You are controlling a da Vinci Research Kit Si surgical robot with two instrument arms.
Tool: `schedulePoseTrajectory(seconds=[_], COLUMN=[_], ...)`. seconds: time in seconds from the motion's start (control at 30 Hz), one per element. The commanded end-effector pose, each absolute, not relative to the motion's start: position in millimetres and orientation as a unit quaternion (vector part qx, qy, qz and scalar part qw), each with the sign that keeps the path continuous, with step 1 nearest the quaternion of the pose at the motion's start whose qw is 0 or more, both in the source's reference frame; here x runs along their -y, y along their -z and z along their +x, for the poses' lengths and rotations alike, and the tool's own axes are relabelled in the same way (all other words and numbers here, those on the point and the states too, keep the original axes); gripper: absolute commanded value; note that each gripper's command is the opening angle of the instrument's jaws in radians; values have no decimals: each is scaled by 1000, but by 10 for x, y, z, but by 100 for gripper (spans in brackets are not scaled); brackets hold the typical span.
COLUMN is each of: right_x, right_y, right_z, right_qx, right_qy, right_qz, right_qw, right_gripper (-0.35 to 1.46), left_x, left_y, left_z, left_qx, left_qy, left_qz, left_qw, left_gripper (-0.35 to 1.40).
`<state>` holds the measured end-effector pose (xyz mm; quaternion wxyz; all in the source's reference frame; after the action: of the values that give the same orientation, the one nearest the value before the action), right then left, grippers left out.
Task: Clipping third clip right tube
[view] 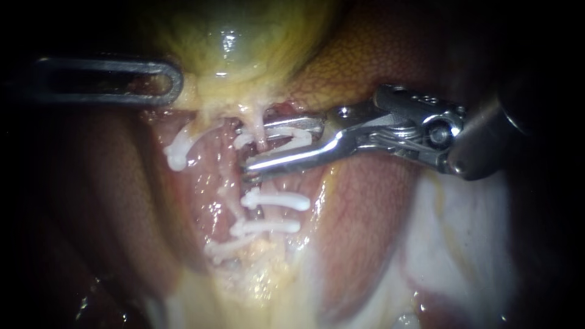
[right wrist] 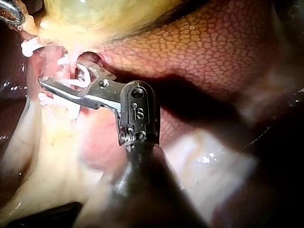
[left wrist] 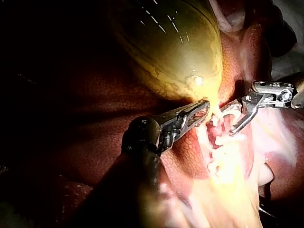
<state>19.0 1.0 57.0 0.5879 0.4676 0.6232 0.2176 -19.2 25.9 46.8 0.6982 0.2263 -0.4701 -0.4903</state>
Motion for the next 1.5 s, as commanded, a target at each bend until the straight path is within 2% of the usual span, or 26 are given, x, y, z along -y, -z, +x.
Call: schedulePoseTrajectory(seconds=[0.03,0.37,1.2,1.5], right_x=[-10,-8,-23,-27], right_y=[-569,-567,-566,-565], right_z=[191,205,202,196], right_qx=[-623,-638,-649,-648], right_qy=[-212,-184,-206,-210], right_qz=[472,496,470,468], right_qw=[586,560,562,563], right_gripper=[33,20,19,-14], left_x=[-259,-259,-259,-259], left_y=[-469,-471,-474,-475], left_z=[-192,-196,-197,-197], left_qx=[470,470,470,470], left_qy=[491,491,491,490], left_qz=[226,225,225,225], left_qw=[698,698,698,698], left_gripper=[-35,-35,-35,-35])
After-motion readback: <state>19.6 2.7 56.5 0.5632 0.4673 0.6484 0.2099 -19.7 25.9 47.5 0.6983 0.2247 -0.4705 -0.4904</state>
